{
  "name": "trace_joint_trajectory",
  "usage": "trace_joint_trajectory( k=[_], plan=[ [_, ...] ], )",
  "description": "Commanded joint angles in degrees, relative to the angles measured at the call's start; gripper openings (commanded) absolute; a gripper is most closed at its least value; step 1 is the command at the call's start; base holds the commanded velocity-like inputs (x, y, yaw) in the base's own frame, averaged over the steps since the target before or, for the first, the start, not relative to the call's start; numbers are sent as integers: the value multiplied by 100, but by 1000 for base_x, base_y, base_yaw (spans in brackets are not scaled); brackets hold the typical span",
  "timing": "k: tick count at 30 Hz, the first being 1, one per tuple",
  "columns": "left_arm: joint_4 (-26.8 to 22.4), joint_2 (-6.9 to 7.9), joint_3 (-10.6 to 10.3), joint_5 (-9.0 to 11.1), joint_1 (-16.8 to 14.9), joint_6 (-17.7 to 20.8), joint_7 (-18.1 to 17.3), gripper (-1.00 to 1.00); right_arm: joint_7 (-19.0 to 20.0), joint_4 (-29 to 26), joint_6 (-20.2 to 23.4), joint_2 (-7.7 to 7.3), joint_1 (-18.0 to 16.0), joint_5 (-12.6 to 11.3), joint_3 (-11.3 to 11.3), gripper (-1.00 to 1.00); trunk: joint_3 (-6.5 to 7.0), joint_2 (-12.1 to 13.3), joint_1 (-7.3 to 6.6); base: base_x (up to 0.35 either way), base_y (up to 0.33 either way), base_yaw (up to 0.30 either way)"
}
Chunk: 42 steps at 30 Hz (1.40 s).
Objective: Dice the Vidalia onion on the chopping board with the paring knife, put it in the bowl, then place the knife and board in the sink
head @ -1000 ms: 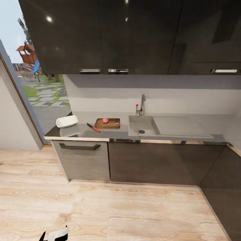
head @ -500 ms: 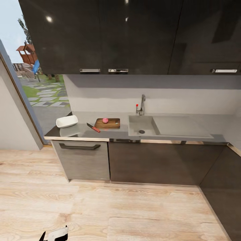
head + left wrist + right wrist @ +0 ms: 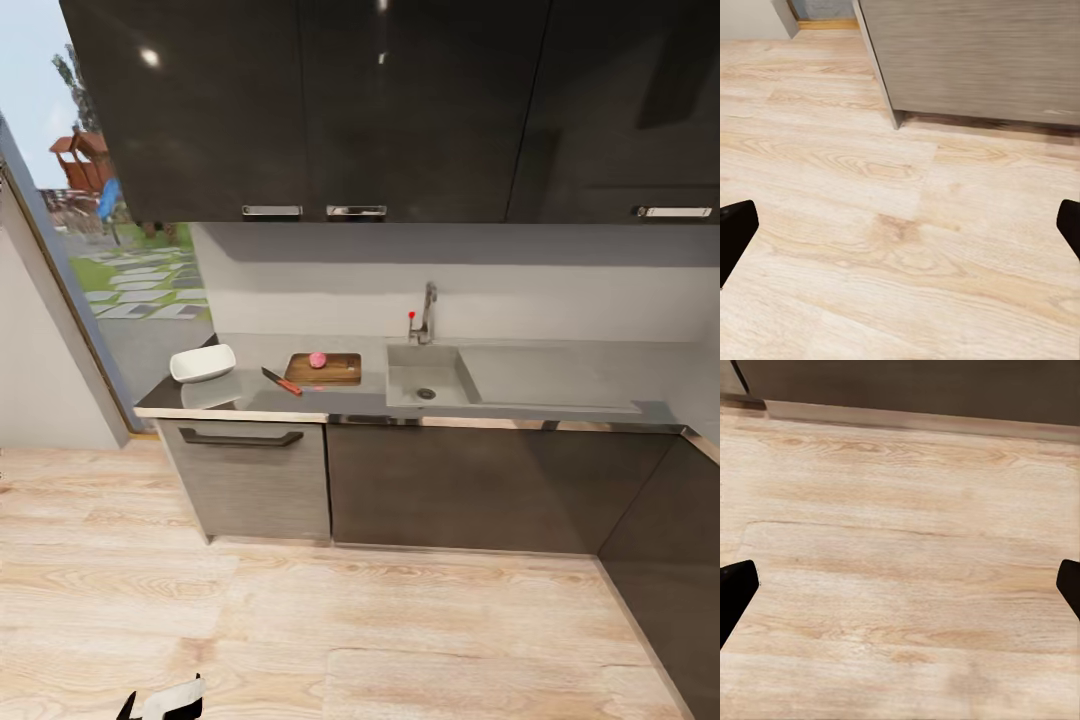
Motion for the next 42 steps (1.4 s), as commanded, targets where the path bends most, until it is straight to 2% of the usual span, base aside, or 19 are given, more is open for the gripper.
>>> trace_joint_trajectory(
  k=[1, 16, 33, 42],
  plan=[
    [19, -2, -50, 33, -9, -23, 11, 100, 23, 2, -19, 5, -4, 42, -41, 100, -10, -9, 2, 0, 230, 0],
    [18, 0, -50, 34, -10, -23, 19, 100, 23, 1, -19, 5, -1, 47, -32, 100, -10, -9, 2, 3, 285, 0],
    [19, 0, -50, 36, -10, -16, 20, 100, 23, 1, -19, 5, 0, 50, -32, 100, -10, -9, 2, 81, 287, 0],
    [19, -5, -50, 37, -10, -14, 20, 100, 23, 1, -19, 5, 0, 51, -37, 100, -10, -9, 2, 20, 33, 0]
  ],
)
